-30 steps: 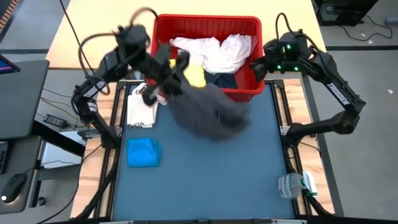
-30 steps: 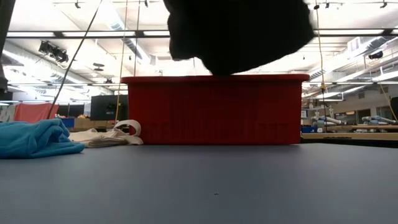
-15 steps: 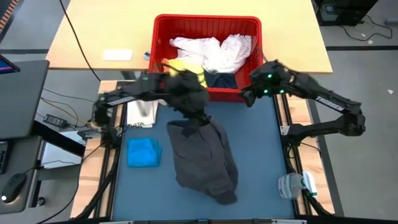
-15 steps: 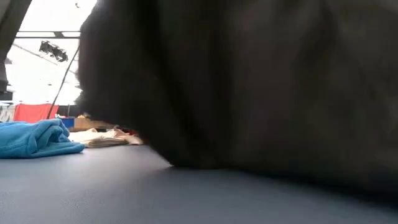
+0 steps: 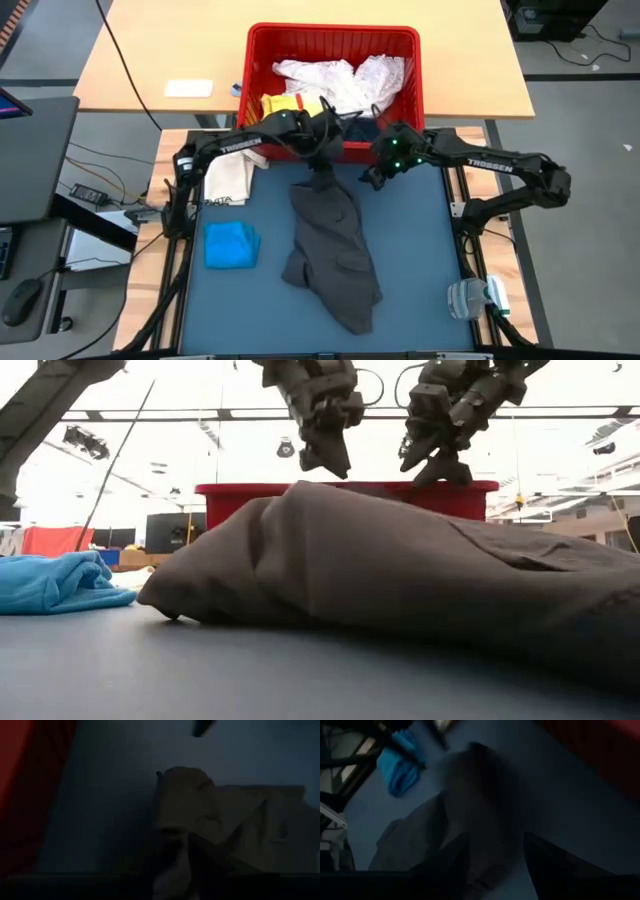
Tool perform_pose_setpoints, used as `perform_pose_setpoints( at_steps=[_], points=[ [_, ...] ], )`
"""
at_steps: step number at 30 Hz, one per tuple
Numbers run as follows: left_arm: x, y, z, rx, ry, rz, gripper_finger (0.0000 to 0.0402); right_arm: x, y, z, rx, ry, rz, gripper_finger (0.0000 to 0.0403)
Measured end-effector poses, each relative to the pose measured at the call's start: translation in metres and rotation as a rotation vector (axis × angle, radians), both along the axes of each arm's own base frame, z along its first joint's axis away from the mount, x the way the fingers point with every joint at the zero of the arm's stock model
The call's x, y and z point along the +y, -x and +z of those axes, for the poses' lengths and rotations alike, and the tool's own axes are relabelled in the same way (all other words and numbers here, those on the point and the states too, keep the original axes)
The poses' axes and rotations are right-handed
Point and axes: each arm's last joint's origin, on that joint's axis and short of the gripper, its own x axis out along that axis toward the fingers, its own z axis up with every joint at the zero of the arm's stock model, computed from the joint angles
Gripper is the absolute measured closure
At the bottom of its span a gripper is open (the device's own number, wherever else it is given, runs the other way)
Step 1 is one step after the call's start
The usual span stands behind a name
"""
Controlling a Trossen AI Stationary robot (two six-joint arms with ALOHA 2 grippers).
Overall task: Fold laundry
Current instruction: Remove the black shorts from the bin, then fold the black shorts
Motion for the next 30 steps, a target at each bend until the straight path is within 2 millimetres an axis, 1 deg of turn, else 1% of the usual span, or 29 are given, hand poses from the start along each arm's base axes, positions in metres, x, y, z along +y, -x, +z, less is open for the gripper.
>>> perform_pose_setpoints(
  at_steps=[2, 4, 6, 8, 11, 14, 16, 17, 19, 21, 24, 26, 30],
  points=[
    [0.019, 0.005, -0.004, -0.016, -0.026, 0.017, 0.0268, -0.006, -0.001, -0.002, 0.012, 0.019, -0.013, 0.0213],
    [0.044, 0.013, -0.011, -0.02, -0.037, 0.077, 0.0262, -0.016, -0.003, -0.001, -0.001, 0.045, -0.059, 0.0213],
    [0.067, 0.023, -0.017, -0.049, -0.017, 0.118, 0.0261, -0.029, -0.002, 0.003, -0.034, 0.097, -0.108, 0.0213],
    [0.092, 0.032, -0.017, -0.111, -0.037, 0.185, 0.0261, -0.044, 0.001, 0.009, -0.076, 0.181, -0.178, 0.0213],
    [0.128, 0.048, -0.015, -0.217, -0.06, 0.257, 0.0261, -0.073, 0.014, 0.014, -0.125, 0.255, -0.305, 0.0213],
    [0.161, 0.064, -0.007, -0.308, -0.167, 0.322, 0.026, -0.098, 0.032, 0.012, -0.119, 0.261, -0.41, 0.0213],
    [0.176, 0.075, -0.004, -0.311, -0.237, 0.365, 0.026, -0.107, 0.043, 0.009, -0.119, 0.209, -0.428, 0.0213],
    [0.181, 0.079, -0.002, -0.318, -0.249, 0.37, 0.026, -0.109, 0.046, 0.009, -0.136, 0.178, -0.416, 0.0213],
    [0.184, 0.086, 0.002, -0.29, -0.216, 0.389, 0.026, -0.108, 0.047, 0.007, -0.148, 0.12, -0.377, 0.0213],
    [0.179, 0.091, 0.007, -0.269, -0.167, 0.378, 0.026, -0.1, 0.043, 0.006, -0.146, 0.077, -0.323, 0.0213],
    [0.168, 0.093, 0.011, -0.24, -0.134, 0.342, 0.026, -0.083, 0.031, 0.003, -0.12, 0.025, -0.234, 0.0213],
    [0.161, 0.09, 0.011, -0.225, -0.115, 0.323, 0.026, -0.072, 0.019, -0.002, -0.098, 0.009, -0.175, 0.0213],
    [0.15, 0.084, 0.011, -0.214, -0.077, 0.278, 0.026, -0.05, -0.002, -0.021, -0.054, -0.043, -0.088, 0.0213]
  ],
)
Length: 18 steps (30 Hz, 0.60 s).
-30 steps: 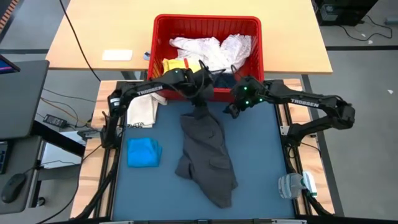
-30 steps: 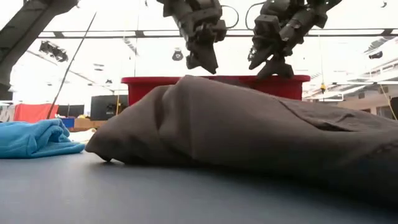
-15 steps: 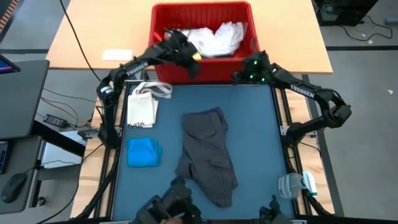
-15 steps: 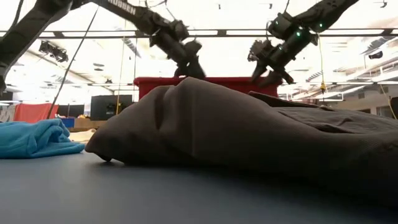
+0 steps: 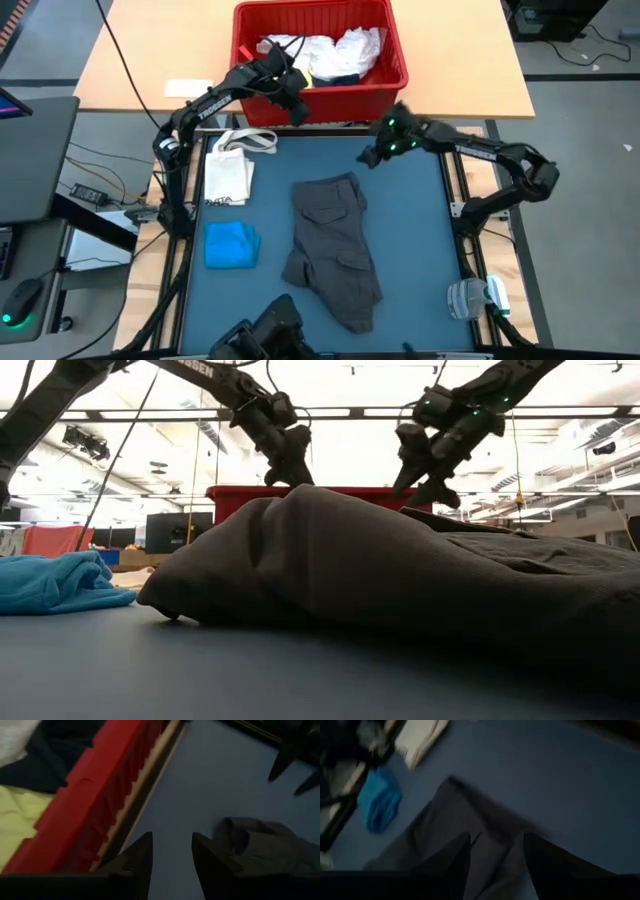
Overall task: Fold laundry
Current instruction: Fold the black shorts
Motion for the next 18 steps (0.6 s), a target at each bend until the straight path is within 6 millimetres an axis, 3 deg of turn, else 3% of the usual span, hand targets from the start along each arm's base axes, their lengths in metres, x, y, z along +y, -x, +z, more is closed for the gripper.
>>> perform_pose_setpoints(
  at_steps=[6, 11, 18],
  points=[
    [-0.015, -0.01, 0.001, 0.007, 0.016, -0.039, 0.026, 0.022, -0.024, -0.044, 0.114, -0.123, 0.055, 0.0213],
    [-0.02, -0.001, 0.011, 0.028, 0.01, 0.01, 0.026, 0.033, -0.041, -0.068, 0.164, -0.174, 0.092, 0.0213],
    [-0.032, 0.033, 0.057, -0.056, -0.041, 0.107, 0.026, 0.035, -0.053, -0.101, 0.257, -0.18, 0.063, 0.0217]
  ],
)
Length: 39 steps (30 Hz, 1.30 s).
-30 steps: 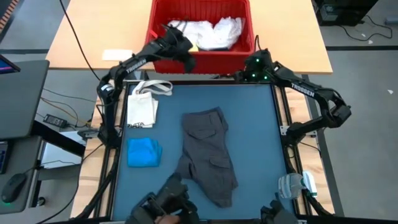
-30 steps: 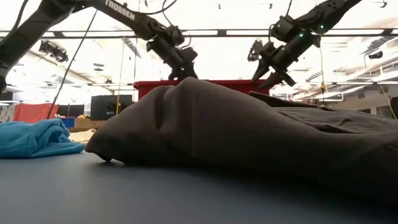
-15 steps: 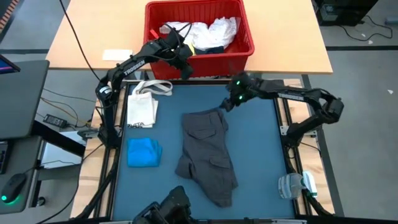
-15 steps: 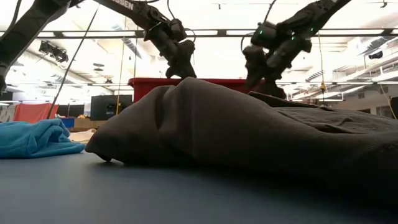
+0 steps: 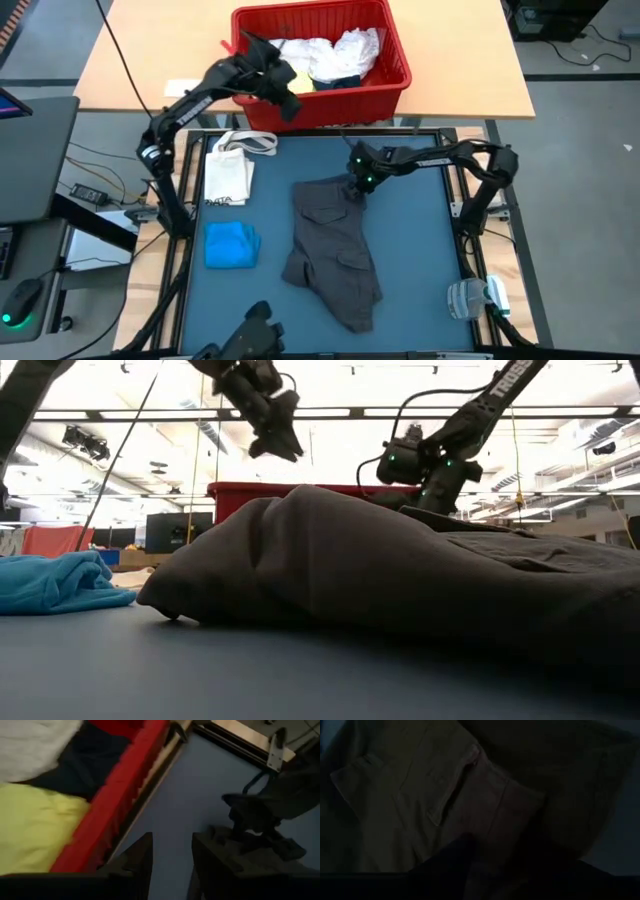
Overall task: Fold laundry
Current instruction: Fold the black shorts
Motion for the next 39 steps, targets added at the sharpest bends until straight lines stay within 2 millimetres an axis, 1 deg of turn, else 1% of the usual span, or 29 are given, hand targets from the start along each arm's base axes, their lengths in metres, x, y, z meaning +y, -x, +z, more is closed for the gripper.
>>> perform_pose_setpoints(
  at_steps=[1, 3, 5, 7, 8, 11, 13, 16, 18, 22, 24, 26, 29, 34, 36, 39],
  points=[
    [-0.004, 0.001, 0.003, 0.003, 0.002, -0.004, 0.026, -0.001, -0.001, -0.002, -0.005, 0.003, 0.005, 0.0223],
    [-0.012, 0.001, 0.006, 0.007, 0.014, -0.011, 0.026, 0.0, -0.004, -0.005, -0.02, -0.006, 0.023, 0.0253],
    [-0.02, 0.001, 0.005, 0.034, 0.052, -0.02, 0.026, 0.001, -0.005, -0.003, -0.039, -0.007, 0.053, 0.0309],
    [-0.026, -0.002, 0.003, 0.056, 0.079, -0.029, 0.026, 0.004, -0.003, 0.005, -0.063, 0.004, 0.106, 0.0372],
    [-0.03, -0.005, 0.001, 0.063, 0.089, -0.035, 0.026, 0.006, -0.001, 0.011, -0.078, 0.014, 0.129, 0.0383],
    [-0.042, -0.016, -0.009, 0.079, 0.11, -0.061, 0.026, 0.011, 0.007, 0.033, -0.099, 0.04, 0.14, 0.0385],
    [-0.05, -0.024, -0.021, 0.094, 0.136, -0.079, 0.026, 0.013, 0.014, 0.046, -0.103, 0.085, 0.143, 0.0391],
    [-0.059, -0.036, -0.042, 0.097, 0.173, -0.087, 0.026, 0.008, 0.021, 0.057, -0.12, 0.157, 0.148, 0.0391],
    [-0.064, -0.043, -0.057, 0.094, 0.201, -0.076, 0.026, 0.001, 0.022, 0.052, -0.099, 0.179, 0.139, 0.0391],
    [-0.076, -0.05, -0.089, 0.125, 0.275, -0.046, 0.026, -0.016, 0.027, 0.028, 0.049, 0.204, 0.09, 0.0391],
    [-0.082, -0.05, -0.105, 0.156, 0.317, -0.023, 0.026, -0.023, 0.03, 0.022, 0.081, 0.222, 0.066, 0.0391],
    [-0.086, -0.05, -0.119, 0.174, 0.345, 0.0, 0.026, -0.028, 0.031, 0.023, 0.069, 0.234, 0.053, 0.0389],
    [-0.089, -0.05, -0.144, 0.164, 0.376, 0.039, 0.026, -0.029, 0.034, 0.03, 0.051, 0.246, 0.045, 0.0383],
    [-0.087, -0.047, -0.18, 0.05, 0.42, 0.135, 0.0259, -0.027, 0.037, 0.042, 0.015, 0.246, 0.027, 0.0375],
    [-0.083, -0.043, -0.192, -0.005, 0.43, 0.172, 0.0253, -0.027, 0.038, 0.045, 0.01, 0.247, 0.006, 0.0363],
    [-0.078, -0.038, -0.204, -0.075, 0.425, 0.22, 0.0228, -0.028, 0.039, 0.045, 0.009, 0.242, -0.001, 0.0333]
  ],
)
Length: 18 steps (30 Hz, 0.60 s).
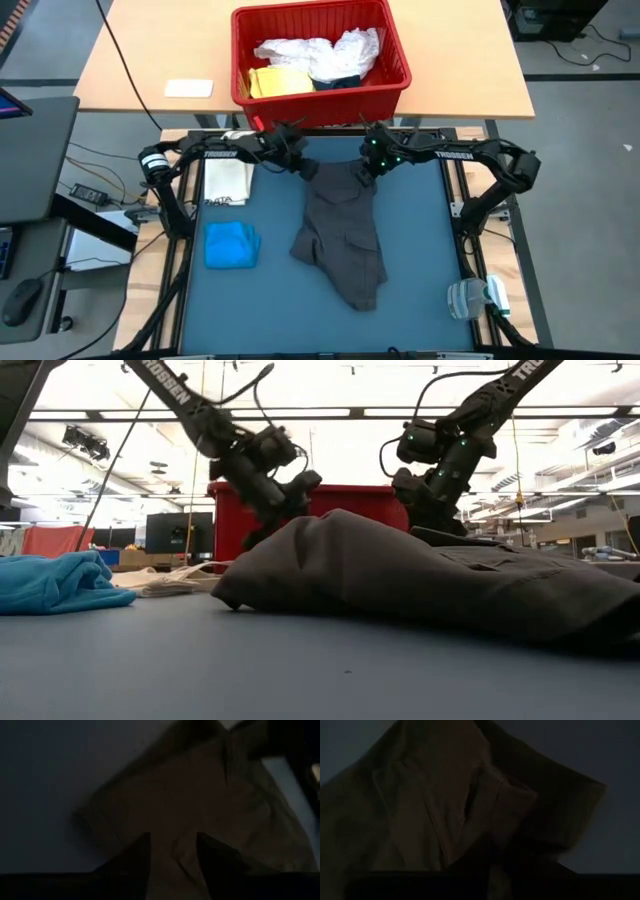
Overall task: Fold laundry
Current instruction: Fold the black shorts
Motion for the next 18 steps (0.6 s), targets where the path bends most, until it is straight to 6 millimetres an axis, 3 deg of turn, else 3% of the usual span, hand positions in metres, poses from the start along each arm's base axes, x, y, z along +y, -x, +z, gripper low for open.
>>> perform_pose_setpoints(
  at_steps=[4, 9, 18],
  points=[
    [0.004, 0.01, -0.016, 0.057, -0.028, 0.096, 0.0176, 0.0, 0.0, 0.0, -0.008, -0.027, -0.014, 0.0284],
    [0.006, 0.004, -0.034, 0.058, -0.044, 0.064, 0.0123, 0.0, 0.001, 0.001, 0.005, -0.01, -0.065, 0.0234],
    [0.007, -0.007, -0.055, 0.031, -0.053, 0.041, 0.012, -0.02, 0.014, 0.001, 0.035, 0.033, -0.162, 0.0165]
  ],
)
